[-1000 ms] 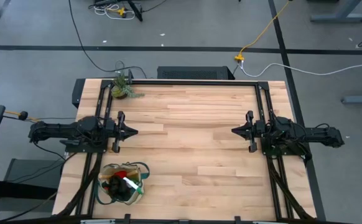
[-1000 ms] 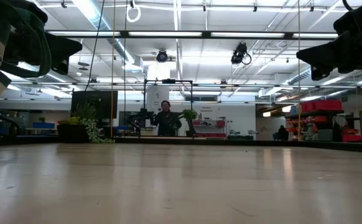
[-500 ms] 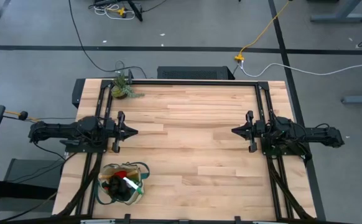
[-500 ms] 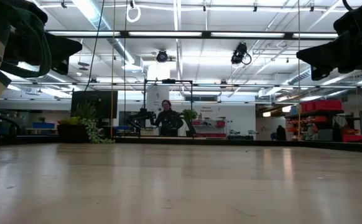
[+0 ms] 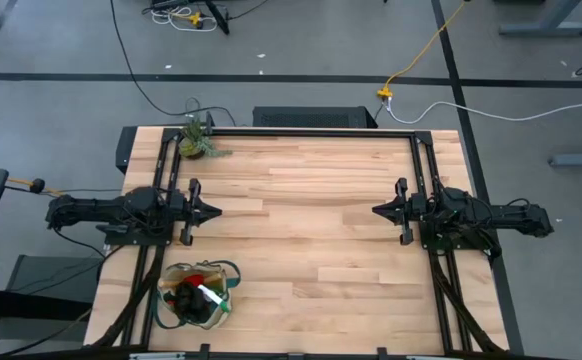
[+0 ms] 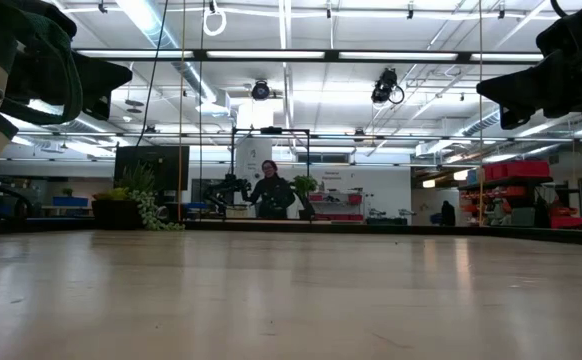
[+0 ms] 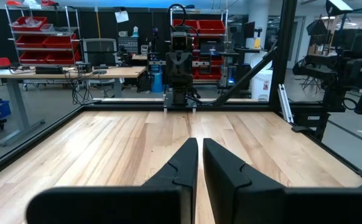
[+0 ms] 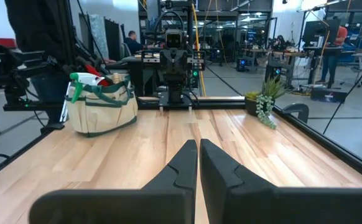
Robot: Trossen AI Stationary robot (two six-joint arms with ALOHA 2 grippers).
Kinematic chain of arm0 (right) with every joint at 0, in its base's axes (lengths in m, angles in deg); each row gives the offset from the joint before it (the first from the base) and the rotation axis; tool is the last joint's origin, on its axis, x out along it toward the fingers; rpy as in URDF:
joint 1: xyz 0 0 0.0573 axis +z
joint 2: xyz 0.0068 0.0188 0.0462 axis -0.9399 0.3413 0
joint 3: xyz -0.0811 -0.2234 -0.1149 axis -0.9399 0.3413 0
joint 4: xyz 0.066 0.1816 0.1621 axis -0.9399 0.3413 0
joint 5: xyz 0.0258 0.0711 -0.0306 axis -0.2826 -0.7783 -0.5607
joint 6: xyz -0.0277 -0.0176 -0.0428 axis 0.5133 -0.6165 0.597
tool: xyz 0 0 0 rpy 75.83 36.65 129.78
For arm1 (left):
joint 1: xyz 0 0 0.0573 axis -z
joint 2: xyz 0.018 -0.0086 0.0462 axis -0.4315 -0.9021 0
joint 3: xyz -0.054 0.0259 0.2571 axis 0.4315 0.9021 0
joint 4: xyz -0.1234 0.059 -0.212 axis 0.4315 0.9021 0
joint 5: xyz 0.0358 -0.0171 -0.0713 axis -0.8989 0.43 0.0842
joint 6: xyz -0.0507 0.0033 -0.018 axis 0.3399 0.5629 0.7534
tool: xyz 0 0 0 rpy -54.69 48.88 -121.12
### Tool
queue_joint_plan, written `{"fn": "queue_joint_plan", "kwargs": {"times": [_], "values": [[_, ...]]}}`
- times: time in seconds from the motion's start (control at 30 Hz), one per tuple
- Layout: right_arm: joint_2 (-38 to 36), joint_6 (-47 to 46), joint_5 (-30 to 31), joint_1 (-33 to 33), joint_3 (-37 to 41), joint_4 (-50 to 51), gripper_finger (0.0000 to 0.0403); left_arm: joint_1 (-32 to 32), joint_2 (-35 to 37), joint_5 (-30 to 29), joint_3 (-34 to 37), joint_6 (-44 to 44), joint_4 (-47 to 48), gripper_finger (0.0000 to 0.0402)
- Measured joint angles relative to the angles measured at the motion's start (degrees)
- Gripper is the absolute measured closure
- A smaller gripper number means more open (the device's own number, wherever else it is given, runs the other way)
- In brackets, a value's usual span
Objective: Pick & Place Garden tools in Gardening bag
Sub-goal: Return to Home Position
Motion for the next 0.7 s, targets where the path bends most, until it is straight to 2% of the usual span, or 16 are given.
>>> {"fn": "queue_joint_plan", "kwargs": {"times": [0.7], "values": [[0.00,0.00,0.00,0.00,0.00,0.00,0.0380,0.01,0.01,0.00,0.00,0.00,0.00,0.0369]]}}
